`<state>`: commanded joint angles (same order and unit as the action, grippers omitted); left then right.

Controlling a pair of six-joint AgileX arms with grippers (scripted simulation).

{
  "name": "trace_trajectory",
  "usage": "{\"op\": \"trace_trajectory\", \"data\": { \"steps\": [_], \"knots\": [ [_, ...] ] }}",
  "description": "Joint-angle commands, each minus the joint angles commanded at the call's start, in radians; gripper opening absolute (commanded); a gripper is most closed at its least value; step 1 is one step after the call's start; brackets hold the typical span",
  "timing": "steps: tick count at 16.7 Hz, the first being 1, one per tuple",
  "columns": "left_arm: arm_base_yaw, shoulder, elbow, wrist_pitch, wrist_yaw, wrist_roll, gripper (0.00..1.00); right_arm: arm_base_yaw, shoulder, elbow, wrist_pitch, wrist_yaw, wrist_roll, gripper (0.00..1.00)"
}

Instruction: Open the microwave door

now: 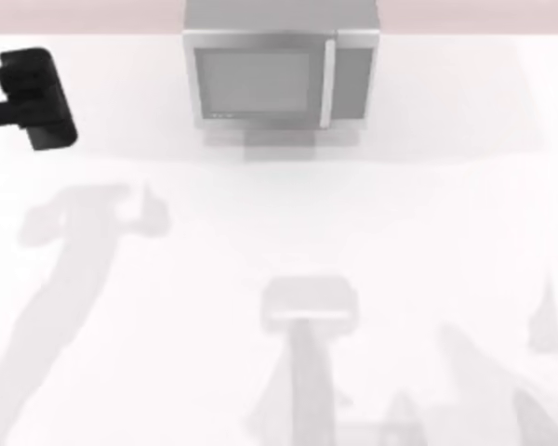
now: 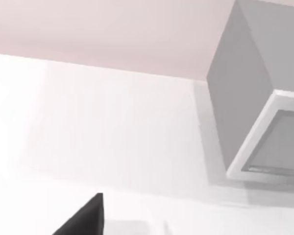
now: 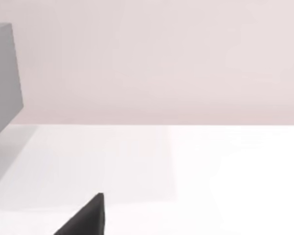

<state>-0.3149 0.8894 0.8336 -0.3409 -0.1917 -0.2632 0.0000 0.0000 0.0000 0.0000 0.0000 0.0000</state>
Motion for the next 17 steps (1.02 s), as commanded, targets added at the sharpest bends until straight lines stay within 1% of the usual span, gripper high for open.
{"op": "trace_trajectory", "data": {
  "steps": [6, 10, 14, 17],
  "knots": [
    [-0.213, 0.674, 0.621, -0.217, -0.126, -0.186, 1.00, 0.000, 0.000, 0.000, 0.000, 0.000, 0.000, 1.00],
    [-0.328, 1.043, 0.952, -0.341, -0.195, -0.286, 1.00, 0.000, 0.000, 0.000, 0.000, 0.000, 0.000, 1.00],
    [-0.405, 1.273, 1.149, -0.431, -0.240, -0.348, 1.00, 0.000, 0.000, 0.000, 0.000, 0.000, 0.000, 1.00],
    [-0.426, 1.335, 1.198, -0.459, -0.253, -0.365, 1.00, 0.000, 0.000, 0.000, 0.000, 0.000, 0.000, 1.00]
  ]
}}
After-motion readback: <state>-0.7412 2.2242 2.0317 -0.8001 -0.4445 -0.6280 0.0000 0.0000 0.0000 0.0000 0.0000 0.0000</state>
